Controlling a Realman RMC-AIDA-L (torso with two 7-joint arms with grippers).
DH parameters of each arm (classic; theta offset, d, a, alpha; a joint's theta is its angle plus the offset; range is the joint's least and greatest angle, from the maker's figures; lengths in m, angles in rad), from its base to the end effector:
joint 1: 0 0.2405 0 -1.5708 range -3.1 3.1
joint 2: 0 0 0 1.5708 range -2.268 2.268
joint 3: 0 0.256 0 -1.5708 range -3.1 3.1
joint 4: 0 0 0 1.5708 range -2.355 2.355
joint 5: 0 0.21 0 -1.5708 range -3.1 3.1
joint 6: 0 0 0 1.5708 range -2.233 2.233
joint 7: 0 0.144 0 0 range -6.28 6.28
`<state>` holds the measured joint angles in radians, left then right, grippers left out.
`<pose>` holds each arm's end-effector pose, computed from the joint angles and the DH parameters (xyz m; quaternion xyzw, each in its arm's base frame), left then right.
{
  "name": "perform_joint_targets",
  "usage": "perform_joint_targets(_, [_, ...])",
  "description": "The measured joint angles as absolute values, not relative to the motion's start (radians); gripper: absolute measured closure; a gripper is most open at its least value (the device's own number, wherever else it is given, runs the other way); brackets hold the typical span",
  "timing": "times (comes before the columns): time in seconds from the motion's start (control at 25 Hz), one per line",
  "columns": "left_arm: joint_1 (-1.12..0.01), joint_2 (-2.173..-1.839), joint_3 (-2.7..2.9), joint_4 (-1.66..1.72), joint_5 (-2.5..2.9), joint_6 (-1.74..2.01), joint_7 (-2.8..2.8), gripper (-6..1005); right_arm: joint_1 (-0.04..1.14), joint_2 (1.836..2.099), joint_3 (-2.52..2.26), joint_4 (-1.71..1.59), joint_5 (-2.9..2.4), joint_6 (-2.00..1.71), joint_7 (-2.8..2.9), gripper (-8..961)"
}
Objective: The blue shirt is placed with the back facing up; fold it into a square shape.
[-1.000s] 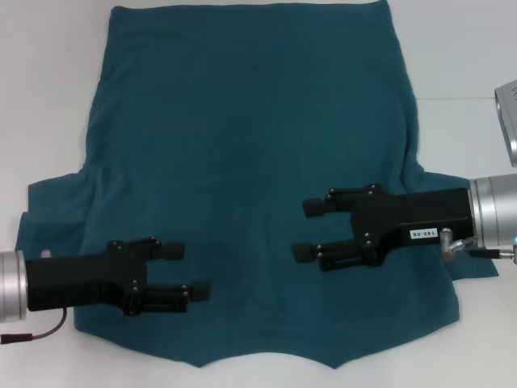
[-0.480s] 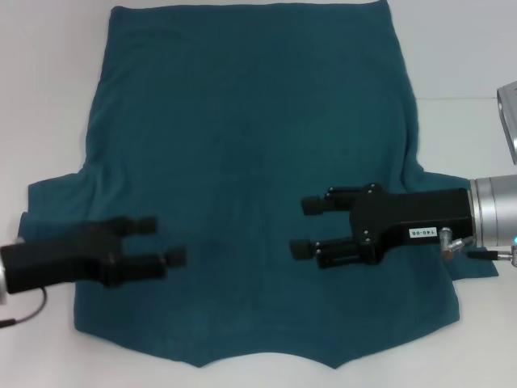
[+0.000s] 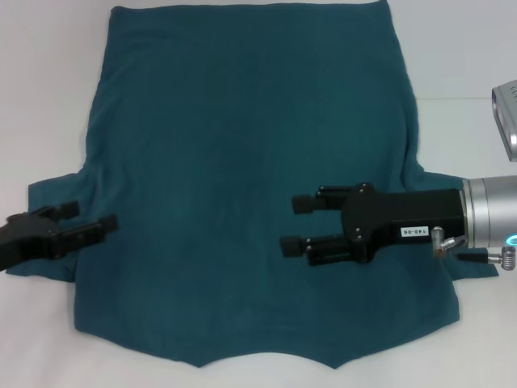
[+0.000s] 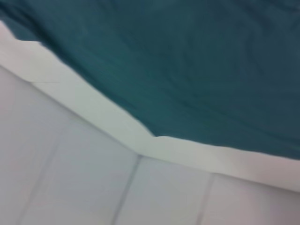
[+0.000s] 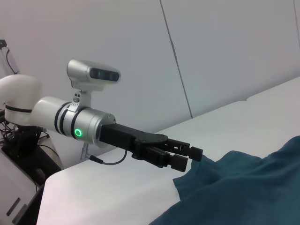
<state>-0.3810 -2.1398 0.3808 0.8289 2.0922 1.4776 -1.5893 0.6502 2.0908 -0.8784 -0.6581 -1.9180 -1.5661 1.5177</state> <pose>-0.3314 0.3037 0.0450 -0.8369 -0.3929 -0.2575 0.2809 0.1999 0.3477 -0.0250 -0.9513 0.1885 0.2415 0.0347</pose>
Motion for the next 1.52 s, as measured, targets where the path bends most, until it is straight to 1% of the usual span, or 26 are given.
perform_joint_targets(0.36, [-0.365, -2.142, 0.322, 0.826, 2.089, 1.348, -1.625, 103, 0.652, 2.091, -0.878, -0.650, -1.900, -1.565, 1.516, 100])
perform_joint_targets(0.56, [-0.364, -2.158, 0.320, 0.814, 2.088, 1.173, -1.671, 109, 0.655, 2.092, -0.879, -0.641, -1.898, -1.554, 1.517, 100])
perform_joint_targets(0.72, [-0.374, -2.161, 0.325, 0.781, 2.087, 1.093, -1.677, 115, 0.658, 2.092, -0.879, -0.633, -1.898, -1.549, 1.517, 100])
perform_joint_targets(1.52, [-0.394, -2.163, 0.344, 0.725, 2.096, 1.061, -1.675, 141, 0.656, 2.092, -0.873, -0.635, -1.896, -1.550, 1.517, 99])
